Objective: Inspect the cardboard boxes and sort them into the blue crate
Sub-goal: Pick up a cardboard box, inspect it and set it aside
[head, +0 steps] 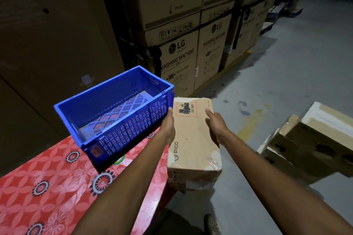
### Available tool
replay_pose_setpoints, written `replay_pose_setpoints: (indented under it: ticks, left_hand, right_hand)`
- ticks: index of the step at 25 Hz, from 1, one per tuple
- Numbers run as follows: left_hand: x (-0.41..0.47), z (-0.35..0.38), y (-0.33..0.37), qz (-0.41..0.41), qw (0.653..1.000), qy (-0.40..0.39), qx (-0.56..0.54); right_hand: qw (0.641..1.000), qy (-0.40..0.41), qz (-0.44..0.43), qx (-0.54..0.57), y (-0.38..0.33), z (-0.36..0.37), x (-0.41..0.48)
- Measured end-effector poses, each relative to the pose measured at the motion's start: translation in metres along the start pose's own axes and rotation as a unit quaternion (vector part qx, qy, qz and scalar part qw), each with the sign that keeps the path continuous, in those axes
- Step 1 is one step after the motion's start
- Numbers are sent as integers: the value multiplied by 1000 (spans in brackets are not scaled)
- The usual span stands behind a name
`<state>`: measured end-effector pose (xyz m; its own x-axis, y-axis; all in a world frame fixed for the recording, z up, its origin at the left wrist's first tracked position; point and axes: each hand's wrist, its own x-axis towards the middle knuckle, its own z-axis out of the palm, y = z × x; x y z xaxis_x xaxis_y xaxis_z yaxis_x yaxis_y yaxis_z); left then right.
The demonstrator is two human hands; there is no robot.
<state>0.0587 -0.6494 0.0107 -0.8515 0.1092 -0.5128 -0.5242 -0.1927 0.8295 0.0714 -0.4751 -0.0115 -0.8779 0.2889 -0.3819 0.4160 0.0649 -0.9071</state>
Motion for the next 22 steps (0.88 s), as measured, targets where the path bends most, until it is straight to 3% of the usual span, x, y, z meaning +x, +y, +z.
replay_pose_setpoints:
  ticks: [6,13,18,22]
  left_hand:
    - [4,4,11,3,1000,10,-2]
    - [-42,4,52,125,992,-15,-6]
    - [-56,-18,15,158,987,-29,-14]
    - [-55,-42,-23,113,993,-20,-23]
  right_hand:
    - [998,6,-20,52,-16,1,-5]
    - [988,88,-105,65,-40,-6,-18]
    - [985,81,-88,123,-9,-1,-51]
    - [986,67,-73,137,13,8,-92]
